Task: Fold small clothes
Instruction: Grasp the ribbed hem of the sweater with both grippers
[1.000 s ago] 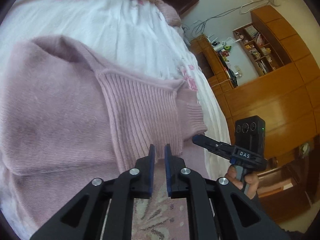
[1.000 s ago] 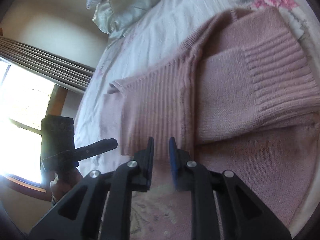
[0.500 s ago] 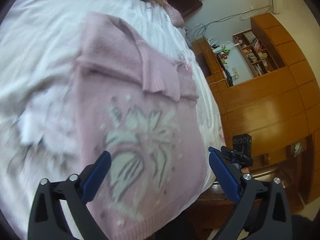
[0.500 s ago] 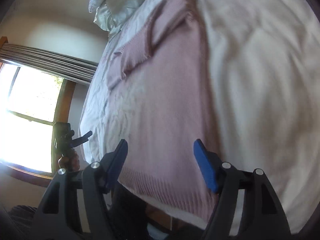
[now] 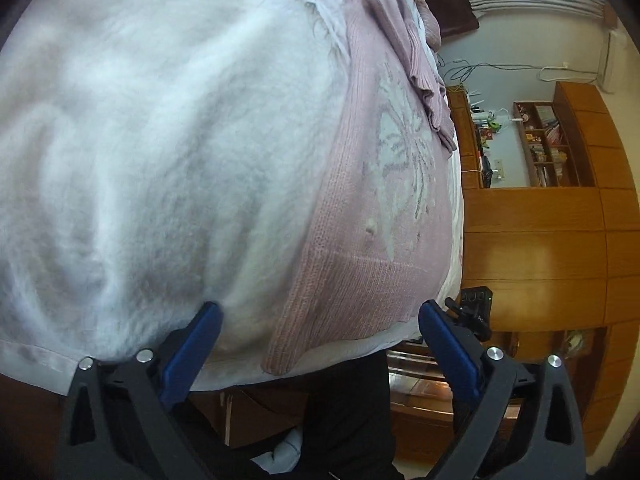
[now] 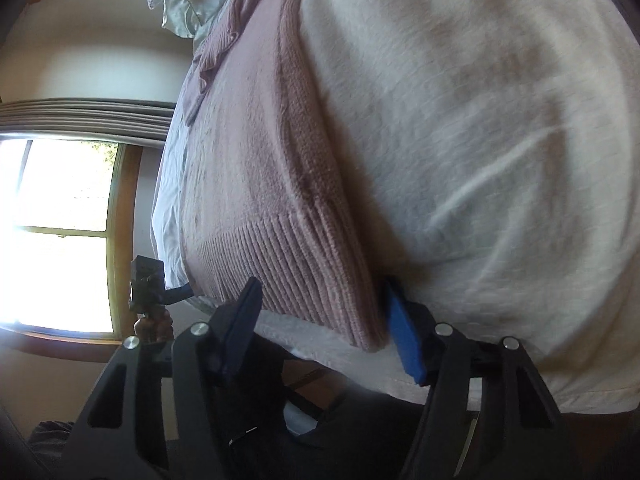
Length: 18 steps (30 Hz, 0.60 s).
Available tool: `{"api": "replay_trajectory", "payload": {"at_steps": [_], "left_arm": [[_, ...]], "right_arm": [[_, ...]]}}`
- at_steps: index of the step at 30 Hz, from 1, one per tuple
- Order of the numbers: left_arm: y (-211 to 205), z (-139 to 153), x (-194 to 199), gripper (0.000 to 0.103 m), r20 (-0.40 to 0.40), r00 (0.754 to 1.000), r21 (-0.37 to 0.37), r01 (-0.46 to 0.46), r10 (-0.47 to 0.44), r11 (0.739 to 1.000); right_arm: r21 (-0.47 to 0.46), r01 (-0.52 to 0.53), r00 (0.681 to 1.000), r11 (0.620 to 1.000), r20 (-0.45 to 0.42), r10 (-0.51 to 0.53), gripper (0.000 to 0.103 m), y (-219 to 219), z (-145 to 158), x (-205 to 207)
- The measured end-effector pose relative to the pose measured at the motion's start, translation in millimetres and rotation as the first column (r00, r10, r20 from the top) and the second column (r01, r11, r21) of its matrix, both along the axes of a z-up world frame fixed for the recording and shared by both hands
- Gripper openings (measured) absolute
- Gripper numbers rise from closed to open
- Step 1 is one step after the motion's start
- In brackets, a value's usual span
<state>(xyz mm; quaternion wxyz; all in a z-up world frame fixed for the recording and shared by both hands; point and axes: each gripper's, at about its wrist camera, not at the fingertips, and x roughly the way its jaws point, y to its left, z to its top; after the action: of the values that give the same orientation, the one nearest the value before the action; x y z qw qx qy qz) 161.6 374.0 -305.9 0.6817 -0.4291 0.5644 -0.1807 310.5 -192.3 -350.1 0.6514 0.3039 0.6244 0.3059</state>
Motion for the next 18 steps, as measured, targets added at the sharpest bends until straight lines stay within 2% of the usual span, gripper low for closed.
{"api": "replay_trajectory", "payload": {"at_steps": [4,6,7,13,16,17,18], "left_arm": [[-16.0,0.6,3.7,0.099,-0.002,0.999,-0.046,0.050,-0.050,0.998],[-27.7,-4.9,7.1,0.099,-0.016,0.996,-0.039,0.085,-0.086,0.996],[-30.8,-8.3,8.2,0.099,-0.024,0.995,-0.034,0.092,-0.093,0.995],[-33.3,-15.0,8.7,0.098,-0.039,0.998,-0.048,0.057,-0.058,0.997],[-24.7,-19.9,4.7,0.085,-0.062,0.997,-0.051,0.038,-0.041,0.998],[-23.4,-19.6,4.8,0.079,-0.069,0.997,-0.048,0.033,-0.037,0.998],[-22.6,-19.7,3.7,0.067,-0.074,0.997,-0.046,0.033,-0.036,0.998]], "right_arm": [[0.032,-0.008,1.000,0.999,0.004,0.008,0.061,4.2,-0.8,3.1],[0.049,0.008,1.000,0.999,-0.018,-0.007,0.053,-2.7,-8.6,4.9],[0.057,0.012,1.000,0.998,-0.023,-0.010,0.053,-4.5,-10.9,5.3],[0.082,0.007,1.000,0.997,-0.022,-0.005,0.052,-6.9,-12.9,4.9],[0.100,0.010,1.000,0.995,-0.030,-0.007,0.048,-11.3,-17.1,6.0],[0.106,0.010,1.000,0.994,-0.026,-0.007,0.049,-9.8,-16.3,5.4],[0.111,0.006,1.000,0.994,-0.023,-0.003,0.049,-8.3,-15.5,4.5]]}}
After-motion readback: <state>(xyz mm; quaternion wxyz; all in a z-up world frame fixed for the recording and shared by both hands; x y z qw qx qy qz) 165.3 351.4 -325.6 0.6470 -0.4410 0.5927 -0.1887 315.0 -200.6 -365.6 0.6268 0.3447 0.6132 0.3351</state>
